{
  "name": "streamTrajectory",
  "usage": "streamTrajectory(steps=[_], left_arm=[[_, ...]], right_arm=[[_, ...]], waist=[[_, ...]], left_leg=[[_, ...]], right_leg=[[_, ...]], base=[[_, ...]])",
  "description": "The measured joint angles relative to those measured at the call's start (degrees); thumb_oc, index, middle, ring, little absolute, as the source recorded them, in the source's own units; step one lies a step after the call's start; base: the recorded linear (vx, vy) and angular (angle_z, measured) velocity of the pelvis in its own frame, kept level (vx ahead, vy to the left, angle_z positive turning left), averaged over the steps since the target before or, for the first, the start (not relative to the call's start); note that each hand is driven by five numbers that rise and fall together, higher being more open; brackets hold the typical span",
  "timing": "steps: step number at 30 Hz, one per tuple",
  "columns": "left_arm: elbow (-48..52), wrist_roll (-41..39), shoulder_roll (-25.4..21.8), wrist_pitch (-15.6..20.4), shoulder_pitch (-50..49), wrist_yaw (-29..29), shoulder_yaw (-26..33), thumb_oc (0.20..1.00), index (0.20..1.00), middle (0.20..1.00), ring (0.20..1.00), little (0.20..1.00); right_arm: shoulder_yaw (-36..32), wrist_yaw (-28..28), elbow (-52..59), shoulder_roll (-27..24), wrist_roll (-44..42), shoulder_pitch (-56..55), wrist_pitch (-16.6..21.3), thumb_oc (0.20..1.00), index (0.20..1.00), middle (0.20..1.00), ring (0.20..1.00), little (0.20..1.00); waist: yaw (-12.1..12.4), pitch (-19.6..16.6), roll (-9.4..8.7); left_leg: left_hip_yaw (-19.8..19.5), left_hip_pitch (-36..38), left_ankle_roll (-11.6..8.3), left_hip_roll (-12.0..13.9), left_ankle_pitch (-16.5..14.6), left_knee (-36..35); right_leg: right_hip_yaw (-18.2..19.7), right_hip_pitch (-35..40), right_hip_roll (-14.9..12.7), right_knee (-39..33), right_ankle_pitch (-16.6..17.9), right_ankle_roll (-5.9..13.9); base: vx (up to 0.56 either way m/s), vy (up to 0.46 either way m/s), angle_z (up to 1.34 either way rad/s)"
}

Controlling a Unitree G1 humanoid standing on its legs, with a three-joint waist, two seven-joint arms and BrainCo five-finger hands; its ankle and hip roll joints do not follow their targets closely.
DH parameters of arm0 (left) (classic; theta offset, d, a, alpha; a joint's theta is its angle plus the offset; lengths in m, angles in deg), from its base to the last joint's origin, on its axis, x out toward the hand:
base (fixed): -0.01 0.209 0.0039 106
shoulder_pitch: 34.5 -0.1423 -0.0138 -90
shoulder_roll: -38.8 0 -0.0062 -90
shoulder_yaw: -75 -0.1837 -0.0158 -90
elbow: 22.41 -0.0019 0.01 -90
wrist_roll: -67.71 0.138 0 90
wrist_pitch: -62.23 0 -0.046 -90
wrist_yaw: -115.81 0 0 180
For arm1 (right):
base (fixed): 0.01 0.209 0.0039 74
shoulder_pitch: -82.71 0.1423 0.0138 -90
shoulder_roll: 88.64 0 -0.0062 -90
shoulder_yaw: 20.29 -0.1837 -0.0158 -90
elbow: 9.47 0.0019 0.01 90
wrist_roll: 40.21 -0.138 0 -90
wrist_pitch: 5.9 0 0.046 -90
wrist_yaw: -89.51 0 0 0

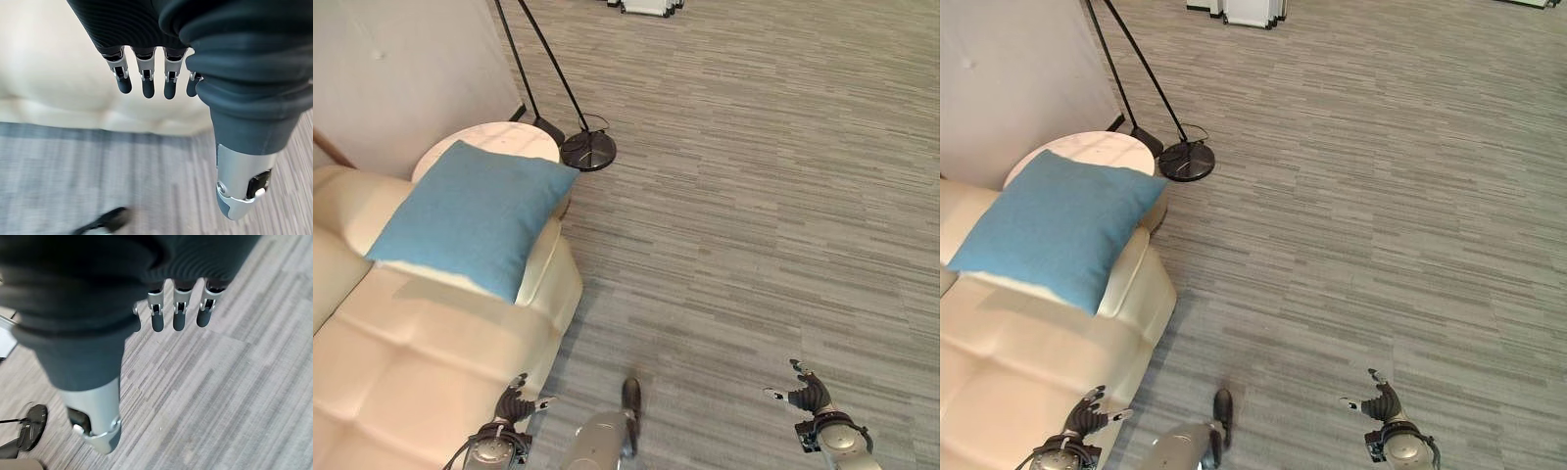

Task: Pick up all the scattered cushions and arrange them neatly on the sofa.

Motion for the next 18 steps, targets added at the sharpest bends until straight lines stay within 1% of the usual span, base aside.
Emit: streamTrajectory(steps=[1, 2, 3, 4, 5, 6, 7, 8, 9, 10, 11, 12, 13, 14, 15, 16, 17, 18], left_arm=[[0.0, 0.0, 0.0, 0.0, 1.4, 0.1, 0.0, 1.0, 1.0, 1.0, 1.0, 1.0], [0.0, 0.0, -0.3, 0.0, 2.7, 0.0, 0.2, 1.0, 1.0, 1.0, 1.0, 1.0], [0.1, 0.0, -0.4, 0.2, 3.9, -0.1, 0.4, 1.0, 1.0, 1.0, 1.0, 1.0], [0.7, -0.1, -0.4, 0.3, 4.8, -0.4, 0.7, 1.0, 1.0, 1.0, 1.0, 1.0], [0.9, -1.1, -0.3, 0.7, 5.8, -0.7, 0.7, 1.0, 1.0, 1.0, 1.0, 1.0], [0.5, -1.1, -0.3, 0.7, 6.5, -0.6, 0.6, 1.0, 1.0, 1.0, 1.0, 1.0], [0.0, -1.1, 0.3, 0.7, 7.4, -0.8, 0.6, 1.0, 1.0, 1.0, 1.0, 1.0], [-0.8, -1.1, 0.5, 0.7, 8.1, -0.8, 0.4, 1.0, 1.0, 1.0, 1.0, 1.0], [-1.7, -1.2, 1.1, 0.8, 8.3, -0.9, 0.5, 1.0, 1.0, 1.0, 1.0, 1.0], [-3.6, -1.2, 2.0, 0.7, 8.9, -1.0, 0.6, 1.0, 1.0, 1.0, 1.0, 1.0], [-4.8, -1.1, 2.3, 0.5, 9.4, -1.0, 0.4, 1.0, 1.0, 1.0, 1.0, 1.0], [-5.2, -1.1, 2.2, 0.4, 9.3, -0.8, 0.0, 1.0, 1.0, 1.0, 1.0, 1.0], [-4.0, -1.0, 1.7, 0.8, 8.1, -0.6, 0.1, 1.0, 1.0, 1.0, 1.0, 1.0], [-3.9, -1.0, 1.9, 0.9, 7.5, -0.7, -0.1, 1.0, 1.0, 1.0, 1.0, 1.0], [-3.6, -1.0, 1.8, 1.1, 6.2, -0.6, -0.7, 1.0, 1.0, 1.0, 1.0, 1.0], [-2.8, -1.0, 1.7, 1.1, 5.1, -0.6, -0.5, 1.0, 1.0, 1.0, 1.0, 1.0], [-2.2, -1.1, 1.7, 1.1, 4.8, -0.5, -0.5, 1.0, 1.0, 1.0, 1.0, 1.0], [-2.1, -1.1, 1.5, 1.0, 4.5, -0.5, -0.4, 1.0, 1.0, 1.0, 1.0, 1.0]], right_arm=[[0.0, 0.0, 1.5, -0.5, 0.0, 0.5, 0.1, 1.0, 1.0, 1.0, 1.0, 1.0], [0.0, 0.0, 1.6, -0.5, 0.0, 0.6, 0.1, 1.0, 1.0, 1.0, 1.0, 1.0], [0.1, 0.0, 1.6, -0.5, 0.0, 0.7, 0.0, 1.0, 1.0, 1.0, 1.0, 1.0], [0.1, 0.1, 2.0, -0.6, 0.0, 0.8, 0.1, 1.0, 1.0, 1.0, 1.0, 1.0], [0.2, 0.0, 2.0, -0.7, 0.0, 1.1, 0.6, 1.0, 1.0, 1.0, 1.0, 1.0], [0.4, 0.1, 2.2, -0.8, 0.0, 1.3, 0.7, 1.0, 1.0, 1.0, 1.0, 1.0], [0.4, 0.1, 2.1, -1.2, 0.0, 1.6, 0.8, 1.0, 1.0, 1.0, 1.0, 1.0], [0.5, 0.1, 2.0, -1.3, -0.1, 1.5, 0.8, 1.0, 1.0, 1.0, 1.0, 1.0], [1.2, 0.1, 1.9, -1.8, -0.1, 1.5, 0.8, 1.0, 1.0, 1.0, 1.0, 1.0], [1.9, 0.0, 1.8, -2.1, -0.1, 1.5, 0.7, 1.0, 1.0, 1.0, 1.0, 1.0], [2.2, 0.0, 1.5, -2.0, 0.0, 1.2, 0.7, 1.0, 1.0, 1.0, 1.0, 1.0], [2.5, -0.2, 1.5, -1.9, 0.0, -0.1, 0.7, 1.0, 1.0, 1.0, 1.0, 1.0], [2.1, -0.1, 1.7, -1.5, -0.1, -3.9, 0.5, 1.0, 1.0, 1.0, 1.0, 1.0], [1.9, -0.1, 0.3, -1.7, -0.1, -4.0, -0.1, 1.0, 1.0, 1.0, 1.0, 1.0], [1.7, -0.1, -0.3, -1.8, -0.1, -3.9, -0.3, 1.0, 1.0, 1.0, 1.0, 1.0], [1.5, -0.1, -0.3, -2.1, -0.2, -2.6, -0.3, 1.0, 1.0, 1.0, 1.0, 1.0], [1.3, -0.1, -0.3, -2.4, -0.2, -1.7, -0.2, 1.0, 1.0, 1.0, 1.0, 1.0], [1.0, -0.1, -0.3, -2.5, -0.3, -0.3, -0.2, 1.0, 1.0, 1.0, 1.0, 1.0]], waist=[[-1.3, 0.5, 1.02], [-1.5, 0.6, 1.06], [-1.5, 0.7, 1.28], [-1.3, 0.9, 1.99], [-1.7, 1.5, 4.13], [-2.5, 1.6, 4.31], [-4.3, 2.3, 5.65], [-5.5, 2.5, 5.51], [-6.2, 2.7, 5.08], [-7.0, 3.4, 5.51], [-7.8, 3.9, 5.11], [-9.1, 3.7, 3.38], [-9.0, 3.4, 0.5], [-8.6, 3.0, 1.15], [-8.1, 1.8, 1.67], [-7.0, 1.6, 2.48], [-7.1, 1.7, 2.6], [-7.0, 1.7, 2.99]], left_leg=[[-1.3, 3.1, 1.26, -0.1, -1.1, -0.7], [-2.1, 4.7, 1.25, -0.2, -1.1, -0.8], [-3.0, 6.2, 1.37, 0.0, -1.2, -0.9], [-5.0, 8.3, 2.45, 0.7, -2.1, -1.4], [-7.6, 12.1, 1.71, 3.0, -3.3, -3.4], [-7.7, 12.7, 1.98, 3.0, -3.5, -3.2], [-11.5, 15.1, 1.24, 4.3, -4.6, -4.2], [-11.5, 15.7, 0.33, 4.1, -5.0, -3.3], [-11.3, 16.8, 0.44, 3.8, -5.1, -3.2], [-14.9, 18.6, 0.31, 4.4, -5.5, -3.1], [-17.2, 19.1, -0.72, 4.1, -5.9, -2.4], [-17.7, 19.1, -4.09, 3.0, -6.6, 0.4], [-18.2, 21.4, -11.07, 1.6, -10.3, 4.2], [-17.6, 21.1, -13.57, 2.7, -11.9, 6.3], [-17.0, 19.4, -14.72, 3.4, -13.9, 8.7], [-16.7, 18.1, -15.0, 3.6, -13.9, 9.6], [-16.2, 15.4, -15.09, 3.7, -13.8, 12.5], [-14.8, 13.1, -15.13, 3.5, -14.2, 14.6]], right_leg=[[-0.8, -2.8, -4.3, 6.3, 1.2, 1.96], [-0.5, -4.1, -6.5, 7.7, 1.4, 2.13], [-0.2, -5.6, -7.7, 8.0, 1.5, 1.97], [-0.8, -8.4, -8.4, 9.1, 1.4, 1.57], [-1.3, -12.9, -7.0, 7.6, 1.1, 0.77], [-0.8, -15.4, -6.5, 6.1, 1.3, 0.56], [-1.0, -19.4, -4.2, 1.3, 1.5, 0.07], [-0.9, -21.8, -3.3, -3.6, 3.3, -0.8], [-0.1, -24.9, -3.0, -6.8, 5.9, -1.05], [4.8, -25.8, 0.1, -14.9, 10.2, 0.51], [9.4, -25.2, 0.9, -21.1, 13.2, 2.07], [11.4, -23.0, -0.7, -27.7, 16.7, 5.03], [11.3, -17.7, -4.3, -29.6, 21.8, 3.8], [9.5, -17.0, -3.9, -28.0, 24.3, 1.7], [8.0, -16.5, -3.2, -27.8, 25.5, -1.41], [6.6, -16.3, -2.7, -27.9, 24.7, -2.92], [5.2, -16.0, -2.4, -28.7, 24.4, -3.66], [4.7, -15.2, -2.3, -29.7, 25.5, -5.28]], base=[[0.35, 0.105, -0.04], [0.36, 0.098, 0.05], [0.24, 0.061, -0.07], [0.42, 0.062, -0.17], [0.38, 0.025, -0.04], [0.52, 0.018, 0.37], [0.36, -0.045, 0.75], [0.41, -0.07, 0.79], [0.42, -0.112, 0.75], [0.34, -0.11, 0.83], [0.27, -0.107, 1.26], [0.2, -0.109, 2.1], [0.22, -0.132, 2.27], [0.25, -0.169, 2.24], [0.18, -0.118, 1.3], [0.14, -0.095, 1.07], [0.04, -0.028, 0.87], [0.1, -0.084, 1.0]])
